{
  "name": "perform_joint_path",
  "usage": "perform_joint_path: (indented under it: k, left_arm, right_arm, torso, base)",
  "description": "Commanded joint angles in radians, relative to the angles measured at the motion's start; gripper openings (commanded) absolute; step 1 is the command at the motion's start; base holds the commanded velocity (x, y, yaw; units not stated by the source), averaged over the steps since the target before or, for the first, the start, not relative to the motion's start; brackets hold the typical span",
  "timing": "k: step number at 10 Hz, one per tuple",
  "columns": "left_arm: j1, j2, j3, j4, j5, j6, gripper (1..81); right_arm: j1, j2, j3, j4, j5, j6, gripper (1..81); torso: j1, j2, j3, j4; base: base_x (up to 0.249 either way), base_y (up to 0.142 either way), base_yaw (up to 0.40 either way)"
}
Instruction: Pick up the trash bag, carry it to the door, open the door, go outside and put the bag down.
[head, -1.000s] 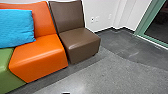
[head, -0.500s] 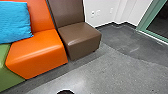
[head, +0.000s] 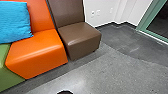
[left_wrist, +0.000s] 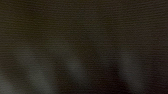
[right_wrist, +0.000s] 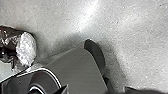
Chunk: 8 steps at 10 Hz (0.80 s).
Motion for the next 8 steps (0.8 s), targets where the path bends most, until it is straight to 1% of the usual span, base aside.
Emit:
perform_joint_path:
  k: [1, 6, 7, 8]
  left_arm:
    - [-0.021, 0.001, -0.020, 0.034, -0.011, -0.011, 1.0]
    - [-0.018, 0.001, -0.020, 0.032, -0.011, -0.011, 1.0]
    - [-0.015, -0.002, -0.020, 0.032, -0.011, -0.008, 1.0]
    - [-0.013, -0.002, -0.020, 0.032, -0.011, -0.007, 1.0]
  right_arm:
    - [0.026, -0.053, 0.005, 0.004, -0.056, 0.003, 81.1]
    - [0.021, -0.046, -0.006, 0.001, -0.056, 0.003, 81.1]
    - [0.021, -0.042, -0.007, 0.001, -0.056, 0.003, 81.1]
    - [0.018, -0.038, -0.007, -0.002, -0.056, 0.002, 81.1]
  torso:
    - [0.000, 0.000, 0.000, 0.000]
    - [0.000, 0.000, 0.000, 0.000]
    - [-0.064, 0.100, 0.000, 0.000]
    - [-0.068, 0.106, 0.000, 0.000]
  base:
    - [0.000, 0.000, 0.000]
    - [0.000, 0.000, 0.000]
    - [0.000, 0.000, 0.000]
    - [0.000, 0.000, 0.000]
